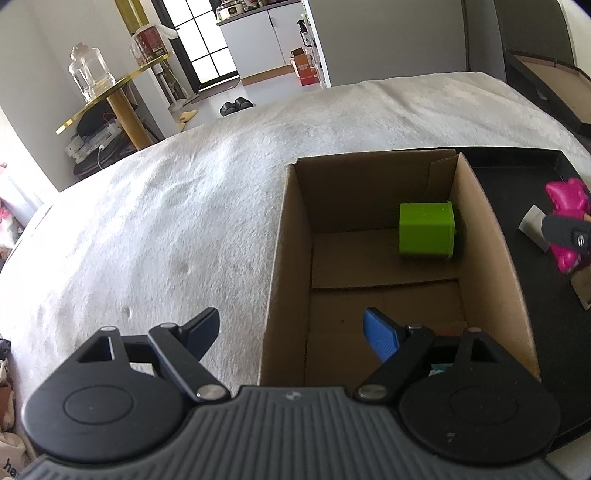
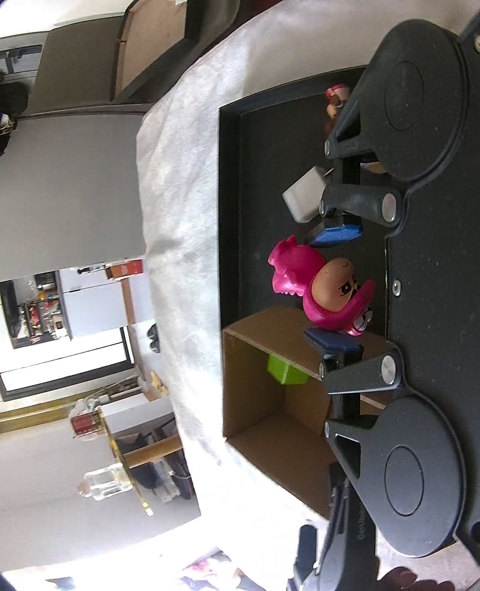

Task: Organize rigid objects
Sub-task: 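Carry the pink doll with the right gripper into the box and release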

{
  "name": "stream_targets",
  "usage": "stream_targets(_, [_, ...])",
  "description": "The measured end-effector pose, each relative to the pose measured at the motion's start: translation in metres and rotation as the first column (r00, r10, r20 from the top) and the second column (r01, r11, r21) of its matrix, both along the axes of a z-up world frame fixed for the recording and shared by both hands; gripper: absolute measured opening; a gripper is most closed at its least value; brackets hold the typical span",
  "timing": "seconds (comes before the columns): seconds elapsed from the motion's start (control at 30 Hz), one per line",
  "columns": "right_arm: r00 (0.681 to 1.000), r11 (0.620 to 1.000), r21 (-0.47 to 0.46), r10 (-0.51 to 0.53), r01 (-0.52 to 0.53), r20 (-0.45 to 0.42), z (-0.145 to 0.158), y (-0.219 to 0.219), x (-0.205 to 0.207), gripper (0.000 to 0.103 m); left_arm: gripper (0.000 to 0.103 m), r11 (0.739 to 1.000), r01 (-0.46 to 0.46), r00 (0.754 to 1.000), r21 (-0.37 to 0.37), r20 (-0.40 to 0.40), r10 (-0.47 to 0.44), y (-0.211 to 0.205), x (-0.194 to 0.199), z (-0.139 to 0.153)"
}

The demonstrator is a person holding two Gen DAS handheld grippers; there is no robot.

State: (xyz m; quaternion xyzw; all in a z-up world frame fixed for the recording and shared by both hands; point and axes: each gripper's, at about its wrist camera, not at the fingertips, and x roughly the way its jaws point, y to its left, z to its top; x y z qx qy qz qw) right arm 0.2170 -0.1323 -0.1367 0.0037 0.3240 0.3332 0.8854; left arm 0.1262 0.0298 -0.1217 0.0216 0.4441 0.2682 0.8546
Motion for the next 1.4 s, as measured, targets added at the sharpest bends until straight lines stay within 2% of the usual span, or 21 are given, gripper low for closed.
stream_targets(0.23, [0.999,0.999,0.038,0.009,-0.011,0.042,0.012,0.011,-0.003,0.047,0.084,1.000,-0.005,1.000,-0.022,0.014,0.005,0.006,-0.005,-0.001])
stream_targets(0.47, [0.996,0.997,0.044,0.062,-0.065,0.072,0.020,0.029,-0.009,0.047,0.084,0.999,-0.007,1.000,-0.044,0.027,0.009,0.012,-0.009,-0.002])
stream_targets(0.9, [0.987,0.987,-0.026,0.158,-0.158,0.015,0.010,0.074,-0.017,0.047,0.083,0.996,0.006,0.998,-0.084,0.067,0.000,0.024,-0.020,-0.006])
stream_targets(1.0, [0.986,0.984,-0.048,0.169,-0.169,-0.005,0.006,0.083,-0.018,0.048,0.080,0.994,0.001,0.997,-0.106,0.083,0.008,0.029,-0.022,-0.004])
stream_targets(1.07, [0.985,0.983,-0.059,0.173,-0.174,-0.014,0.004,0.088,-0.019,0.048,0.075,0.993,0.003,0.995,-0.117,0.104,0.009,0.031,-0.024,-0.003])
stream_targets(1.1, [0.984,0.982,-0.059,0.177,-0.178,-0.016,0.004,0.089,-0.019,0.048,0.068,0.993,0.004,0.994,-0.120,0.107,0.009,0.031,-0.024,-0.003])
stream_targets(1.13, [0.983,0.982,-0.060,0.181,-0.181,-0.015,0.004,0.090,-0.020,0.048,0.057,0.992,0.007,0.994,-0.127,0.107,0.007,0.031,-0.024,-0.004])
stream_targets(1.17, [0.983,0.981,-0.061,0.183,-0.184,-0.015,0.003,0.092,-0.020,0.048,0.051,0.990,0.009,0.994,-0.137,0.108,0.006,0.031,-0.024,-0.004])
stream_targets(1.23, [0.983,0.981,-0.060,0.183,-0.184,-0.018,0.003,0.094,-0.019,0.048,0.026,0.988,0.012,0.994,-0.156,0.114,0.006,0.032,-0.024,-0.004])
stream_targets(1.3, [0.984,0.982,-0.057,0.177,-0.178,-0.028,0.003,0.095,-0.017,0.050,0.016,0.987,0.012,0.993,-0.161,0.121,0.008,0.032,-0.024,-0.002])
stream_targets(1.33, [0.984,0.982,-0.065,0.173,-0.175,-0.036,0.003,0.096,-0.016,0.058,0.012,0.987,0.013,0.992,-0.160,0.124,0.007,0.031,-0.024,-0.001])
stream_targets(1.37, [0.985,0.983,-0.074,0.167,-0.170,-0.040,0.003,0.096,-0.016,0.063,0.011,0.988,0.013,0.992,-0.157,0.127,0.007,0.031,-0.025,-0.001])
stream_targets(1.4, [0.986,0.983,-0.074,0.163,-0.166,-0.035,0.003,0.095,-0.017,0.063,0.010,0.989,0.012,0.992,-0.150,0.129,0.008,0.030,-0.025,-0.001])
